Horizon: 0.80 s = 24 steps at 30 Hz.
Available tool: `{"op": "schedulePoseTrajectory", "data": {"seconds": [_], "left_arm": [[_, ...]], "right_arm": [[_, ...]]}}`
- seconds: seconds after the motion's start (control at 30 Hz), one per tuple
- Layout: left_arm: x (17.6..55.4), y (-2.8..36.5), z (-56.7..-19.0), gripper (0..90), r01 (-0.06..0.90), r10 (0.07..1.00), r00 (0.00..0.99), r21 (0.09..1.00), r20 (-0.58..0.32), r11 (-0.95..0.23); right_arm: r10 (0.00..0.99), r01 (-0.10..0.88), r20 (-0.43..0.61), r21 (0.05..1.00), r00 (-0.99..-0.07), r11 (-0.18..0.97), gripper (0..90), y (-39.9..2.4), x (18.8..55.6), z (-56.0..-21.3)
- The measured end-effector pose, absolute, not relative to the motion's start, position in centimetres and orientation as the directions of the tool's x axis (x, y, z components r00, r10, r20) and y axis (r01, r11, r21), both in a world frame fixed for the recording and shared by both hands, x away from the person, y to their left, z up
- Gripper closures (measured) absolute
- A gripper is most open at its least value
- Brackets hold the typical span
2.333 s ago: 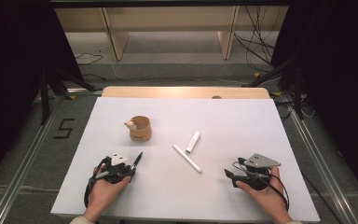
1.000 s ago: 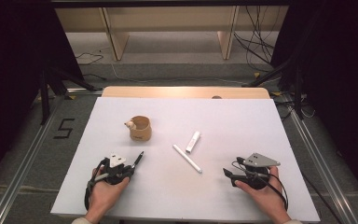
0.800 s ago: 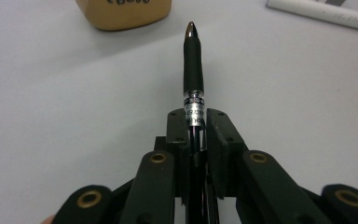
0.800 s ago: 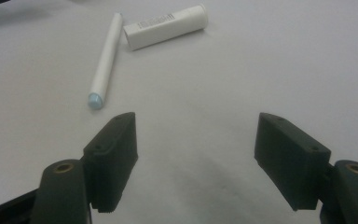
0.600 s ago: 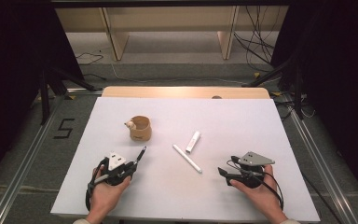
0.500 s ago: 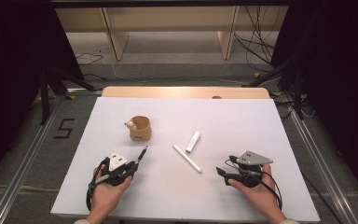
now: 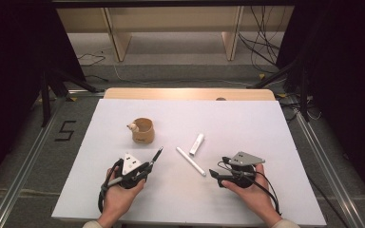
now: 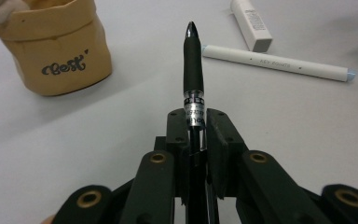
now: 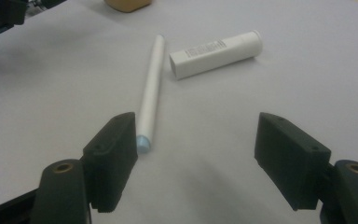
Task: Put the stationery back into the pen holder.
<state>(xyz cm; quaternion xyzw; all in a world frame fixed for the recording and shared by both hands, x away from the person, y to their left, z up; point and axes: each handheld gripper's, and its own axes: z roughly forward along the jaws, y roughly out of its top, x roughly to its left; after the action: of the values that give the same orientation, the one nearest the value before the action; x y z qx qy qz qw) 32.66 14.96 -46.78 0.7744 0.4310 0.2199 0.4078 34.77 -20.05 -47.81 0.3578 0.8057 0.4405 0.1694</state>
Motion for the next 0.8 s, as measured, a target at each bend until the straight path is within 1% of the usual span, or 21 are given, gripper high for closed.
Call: {"op": "schedulePoseTrajectory", "data": {"seconds": [0.27,0.8], "left_arm": [[32.7,14.1,-46.6,79.8,0.468,0.831,0.556,0.828,-0.004,-0.309],[32.6,12.6,-46.6,79.8,0.453,0.809,0.588,0.831,-0.008,-0.322]], "right_arm": [[0.701,0.420,0.061,0.836,-0.711,0.353,30.5,-18.1,35.4,-47.7],[0.660,0.440,0.126,0.834,-0.740,0.333,30.8,-15.1,36.8,-47.8]]}}
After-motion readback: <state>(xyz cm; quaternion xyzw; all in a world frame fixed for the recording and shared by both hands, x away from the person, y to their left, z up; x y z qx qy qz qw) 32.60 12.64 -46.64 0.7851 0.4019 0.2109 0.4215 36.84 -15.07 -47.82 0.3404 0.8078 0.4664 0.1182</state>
